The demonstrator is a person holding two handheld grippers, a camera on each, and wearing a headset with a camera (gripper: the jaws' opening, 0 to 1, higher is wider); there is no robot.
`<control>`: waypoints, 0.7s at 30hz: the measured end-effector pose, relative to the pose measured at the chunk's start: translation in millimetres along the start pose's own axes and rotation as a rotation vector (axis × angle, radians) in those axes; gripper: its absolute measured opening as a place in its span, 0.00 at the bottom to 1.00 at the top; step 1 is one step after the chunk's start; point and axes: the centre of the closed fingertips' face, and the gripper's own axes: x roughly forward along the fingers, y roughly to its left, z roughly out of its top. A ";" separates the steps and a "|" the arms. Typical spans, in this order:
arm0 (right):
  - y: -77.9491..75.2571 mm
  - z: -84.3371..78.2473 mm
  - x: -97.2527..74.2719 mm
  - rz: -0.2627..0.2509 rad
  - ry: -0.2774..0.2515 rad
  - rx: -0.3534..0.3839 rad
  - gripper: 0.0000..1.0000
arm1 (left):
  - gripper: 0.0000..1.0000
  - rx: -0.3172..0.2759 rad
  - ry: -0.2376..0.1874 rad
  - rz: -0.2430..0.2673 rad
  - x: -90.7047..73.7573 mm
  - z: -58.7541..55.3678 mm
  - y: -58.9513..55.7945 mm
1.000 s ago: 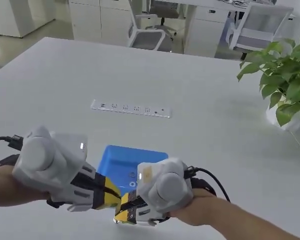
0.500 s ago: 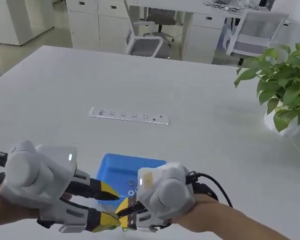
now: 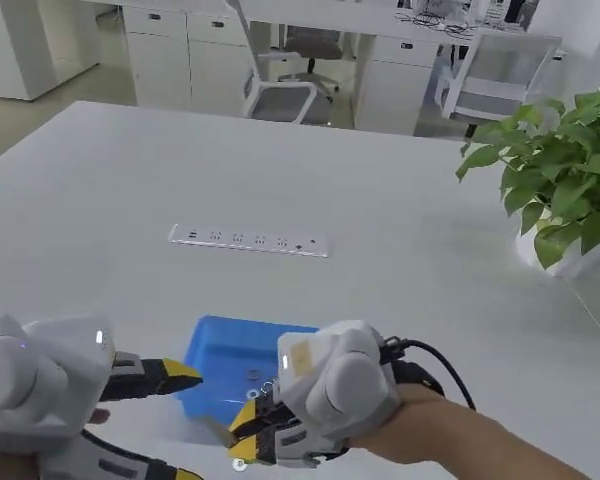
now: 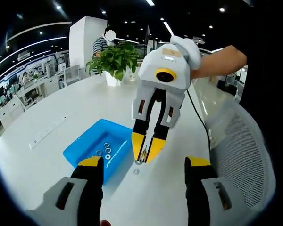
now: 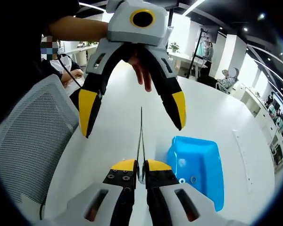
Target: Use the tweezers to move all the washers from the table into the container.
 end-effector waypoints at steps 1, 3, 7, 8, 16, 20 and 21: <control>-0.5 0.6 -1.9 0.000 0.000 -0.001 0.07 | 0.79 -0.004 -0.004 0.005 -0.6 -0.8 1.2; -1.5 1.2 -5.8 0.001 0.000 -0.002 0.07 | 0.82 -0.014 -0.009 0.012 -1.5 -1.3 1.8; -5.4 1.6 -14.7 -0.004 0.001 -0.011 0.07 | 0.85 -0.033 -0.023 0.028 -2.9 -0.6 3.0; -5.5 2.0 -16.4 -0.003 0.000 -0.010 0.07 | 0.86 -0.037 -0.025 0.030 -3.0 -0.5 3.3; -8.6 8.1 -32.1 0.004 -0.003 -0.031 0.07 | 0.96 -0.035 -0.040 0.061 -3.1 0.7 6.2; -13.4 11.4 -38.9 0.002 -0.007 -0.038 0.07 | 0.97 -0.047 -0.044 0.061 -3.1 0.2 5.5; -15.4 12.9 -41.4 0.001 -0.012 -0.039 0.07 | 0.98 -0.045 -0.044 0.061 -2.9 0.0 5.4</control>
